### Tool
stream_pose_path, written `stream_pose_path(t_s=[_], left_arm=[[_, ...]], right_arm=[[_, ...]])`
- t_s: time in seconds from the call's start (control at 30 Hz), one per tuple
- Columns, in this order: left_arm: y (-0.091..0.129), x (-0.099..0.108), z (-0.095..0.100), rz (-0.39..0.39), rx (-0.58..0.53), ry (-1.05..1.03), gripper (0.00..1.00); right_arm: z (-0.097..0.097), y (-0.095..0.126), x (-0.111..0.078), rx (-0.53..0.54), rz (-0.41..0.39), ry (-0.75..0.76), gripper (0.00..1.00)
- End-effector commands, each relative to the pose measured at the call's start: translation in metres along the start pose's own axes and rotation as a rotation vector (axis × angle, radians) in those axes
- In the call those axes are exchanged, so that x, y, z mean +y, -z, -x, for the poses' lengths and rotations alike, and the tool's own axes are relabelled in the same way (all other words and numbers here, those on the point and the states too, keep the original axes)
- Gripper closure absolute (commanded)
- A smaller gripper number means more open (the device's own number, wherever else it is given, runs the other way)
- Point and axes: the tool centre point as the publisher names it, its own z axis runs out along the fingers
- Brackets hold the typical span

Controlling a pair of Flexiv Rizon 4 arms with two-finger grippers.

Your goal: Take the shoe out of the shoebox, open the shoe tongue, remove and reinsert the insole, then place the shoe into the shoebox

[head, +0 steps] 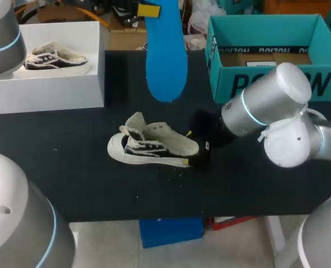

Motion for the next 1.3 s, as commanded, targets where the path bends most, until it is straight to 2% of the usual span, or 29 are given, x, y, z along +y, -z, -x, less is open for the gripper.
stream_pose_path(t_s=[0.03, 0.73, 0.87, 0.9, 1.13, 1.3], left_arm=[[0.000, 0.000, 0.001, 0.003, 0.000, 0.001, 1.00], [0.000, 0.000, 0.001, 0.003, 0.000, 0.001, 1.00], [0.000, 0.000, 0.001, 0.003, 0.000, 0.001, 1.00], [0.000, 0.000, 0.001, 0.003, 0.000, 0.001, 1.00], [0.000, 0.000, 0.001, 0.003, 0.000, 0.001, 1.00], [0.000, 0.000, 0.001, 0.003, 0.000, 0.001, 1.00]], right_arm=[[0.000, -0.004, -0.006, -0.001, 0.110, -0.002, 0.00], [0.000, -0.003, -0.018, 0.007, 0.131, -0.014, 0.00], [0.005, 0.010, -0.022, 0.012, 0.028, 0.000, 0.00], [0.007, 0.014, -0.022, 0.016, -0.034, 0.009, 0.00], [0.024, 0.041, -0.023, 0.018, -0.243, 0.023, 0.00], [0.033, 0.049, -0.015, 0.022, -0.433, 0.017, 0.00]])
